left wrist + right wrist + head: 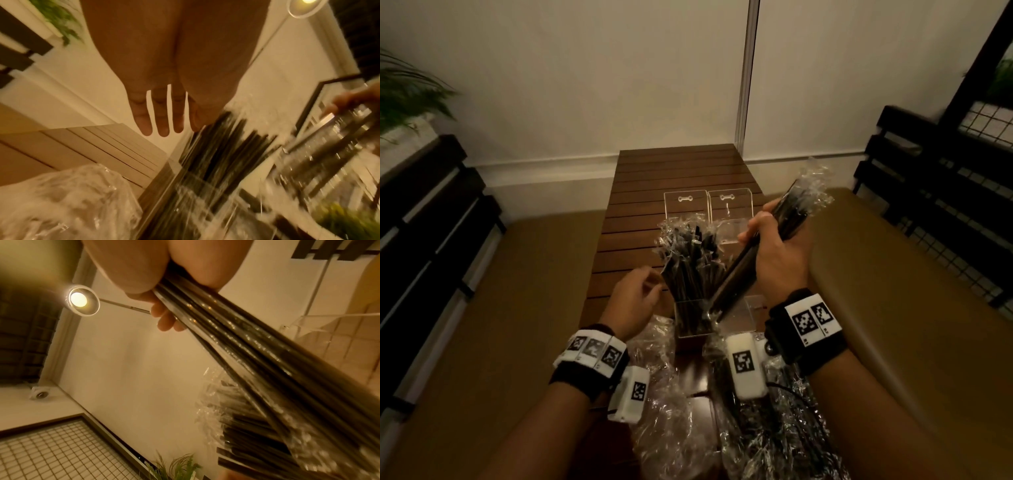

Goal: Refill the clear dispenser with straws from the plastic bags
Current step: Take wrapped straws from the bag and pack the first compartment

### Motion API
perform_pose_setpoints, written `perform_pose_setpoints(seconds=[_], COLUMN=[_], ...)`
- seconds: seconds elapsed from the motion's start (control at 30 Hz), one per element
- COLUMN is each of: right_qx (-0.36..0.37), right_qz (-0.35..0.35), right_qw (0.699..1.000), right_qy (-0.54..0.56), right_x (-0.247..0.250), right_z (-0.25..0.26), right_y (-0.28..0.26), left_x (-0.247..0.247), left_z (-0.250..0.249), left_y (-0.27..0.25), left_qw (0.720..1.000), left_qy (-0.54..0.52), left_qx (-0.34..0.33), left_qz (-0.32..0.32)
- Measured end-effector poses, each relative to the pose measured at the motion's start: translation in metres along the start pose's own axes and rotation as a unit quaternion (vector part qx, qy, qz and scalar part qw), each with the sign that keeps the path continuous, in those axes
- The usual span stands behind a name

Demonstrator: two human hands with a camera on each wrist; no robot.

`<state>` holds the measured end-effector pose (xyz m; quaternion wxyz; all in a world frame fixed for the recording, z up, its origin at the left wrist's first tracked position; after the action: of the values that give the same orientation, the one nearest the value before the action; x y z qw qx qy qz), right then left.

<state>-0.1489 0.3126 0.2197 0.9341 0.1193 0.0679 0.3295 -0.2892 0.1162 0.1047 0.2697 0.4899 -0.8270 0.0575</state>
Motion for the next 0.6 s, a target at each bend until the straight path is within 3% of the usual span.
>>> perform_pose_setpoints(seconds=[0.17,0.4,0.6], right_qx=[-0.001,-0.038,-0.025], right_qz=[-0.042,-0.043,-0.055], right_qw=[0.999,0.998,0.998], right_qy=[-0.020,0.000,0.021], right_x=[0.004,-0.005,-0.013], right_z=[-0.009,-0.030,-0.031], right_y=[0.010,0.011,0.014], left_x=[-0.021,-0.030,-0.041], left_z=[0.015,0.021,0.020], left_y=[-0.004,-0.005,-0.003], left_qw=[1.000,0.999,0.997], left_qy=[-0.006,-0.029,-0.018], left_qx=[0.012,0.004,-0.024], left_qz=[0.011,0.017,0.071])
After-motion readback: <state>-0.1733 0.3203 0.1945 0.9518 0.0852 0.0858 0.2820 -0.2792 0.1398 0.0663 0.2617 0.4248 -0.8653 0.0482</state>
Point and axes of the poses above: each hand's wrist, its own y-axis towards the middle knuckle, its own x-axis out of the back of the hand, z = x × y, the point moved 8 cm from there along y, towards the middle knuckle, and after that the axes turned 14 degrees about -y, right-handed, at the moved point
